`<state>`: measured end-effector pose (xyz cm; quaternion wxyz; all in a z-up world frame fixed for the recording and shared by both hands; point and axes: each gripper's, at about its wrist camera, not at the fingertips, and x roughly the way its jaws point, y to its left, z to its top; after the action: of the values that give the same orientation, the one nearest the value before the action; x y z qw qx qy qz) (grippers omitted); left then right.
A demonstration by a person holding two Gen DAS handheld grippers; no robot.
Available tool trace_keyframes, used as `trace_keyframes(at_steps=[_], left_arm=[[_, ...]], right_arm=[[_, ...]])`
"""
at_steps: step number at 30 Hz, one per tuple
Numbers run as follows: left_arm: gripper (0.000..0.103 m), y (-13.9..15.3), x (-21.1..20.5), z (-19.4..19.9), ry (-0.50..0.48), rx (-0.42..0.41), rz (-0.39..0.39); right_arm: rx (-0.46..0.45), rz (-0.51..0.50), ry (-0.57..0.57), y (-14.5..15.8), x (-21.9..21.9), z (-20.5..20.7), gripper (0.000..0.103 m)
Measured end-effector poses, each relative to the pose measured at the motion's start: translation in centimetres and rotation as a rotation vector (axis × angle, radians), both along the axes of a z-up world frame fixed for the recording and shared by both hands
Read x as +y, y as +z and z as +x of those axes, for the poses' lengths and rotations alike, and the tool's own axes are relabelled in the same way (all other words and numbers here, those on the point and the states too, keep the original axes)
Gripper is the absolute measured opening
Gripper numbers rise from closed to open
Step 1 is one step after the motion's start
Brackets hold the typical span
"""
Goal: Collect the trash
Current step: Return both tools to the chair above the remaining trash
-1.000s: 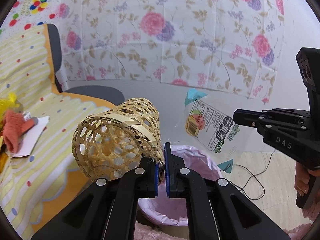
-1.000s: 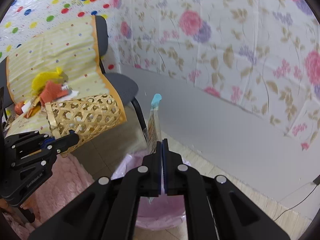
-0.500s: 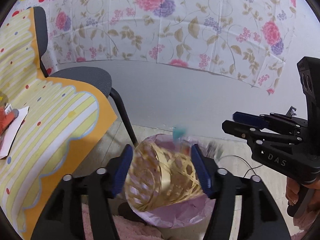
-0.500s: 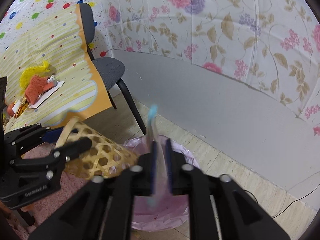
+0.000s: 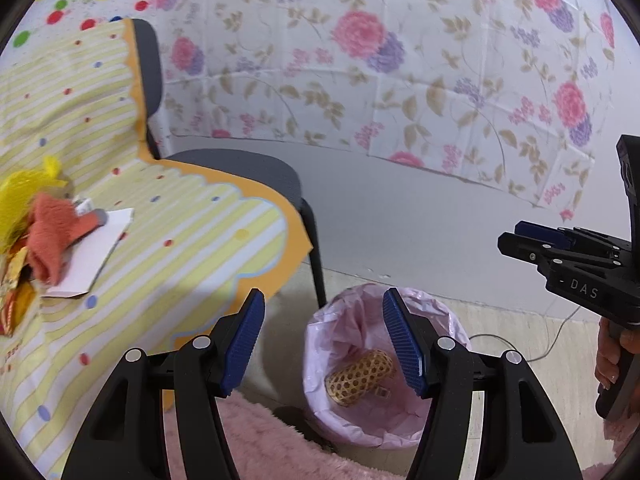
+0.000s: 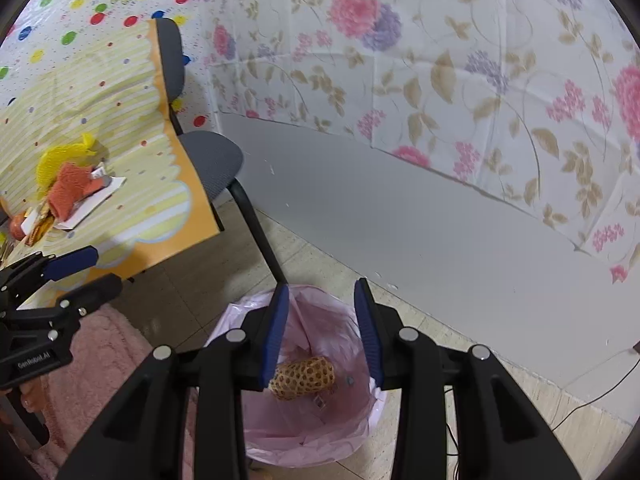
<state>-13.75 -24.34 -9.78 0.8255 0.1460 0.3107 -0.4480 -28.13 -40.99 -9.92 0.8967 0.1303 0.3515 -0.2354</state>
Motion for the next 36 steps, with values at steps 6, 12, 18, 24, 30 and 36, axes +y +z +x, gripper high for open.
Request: trace_keyframes(at_steps=[6, 12, 18, 24, 30, 36], left_arm=[[0.062, 1.6, 3.7, 0.9, 0.094, -0.021, -0.031], [0.062, 3.1, 8.4, 2.7, 0.228, -0.041, -0.055], [0.062, 4.0, 13.2, 4.6, 0.375, -0.053, -0.052], [0.062, 4.9, 17.5, 6.2, 0.504, -0.071, -0.044], [0.064, 5.6, 21.3, 7.9, 0.614, -0.078, -0.039], [0.074, 6.2, 24.0, 10.0, 0.71, -0.089, -0.032]], right_arm=[[-0.028, 0.003, 0.07, 1.7, 2.0, 1.7, 0.034], [-0.057, 0.006, 0.186, 3.5, 4.9, 4.9, 0.034], [-0.081, 0.008, 0.301, 5.0, 8.1, 8.7, 0.034], [-0.095, 0.003, 0.385, 5.9, 10.5, 11.9, 0.034], [-0.105, 0.007, 0.458, 6.6, 12.5, 14.9, 0.034], [-0.106, 0.0, 0.53, 7.3, 14.8, 18.4, 0.035]])
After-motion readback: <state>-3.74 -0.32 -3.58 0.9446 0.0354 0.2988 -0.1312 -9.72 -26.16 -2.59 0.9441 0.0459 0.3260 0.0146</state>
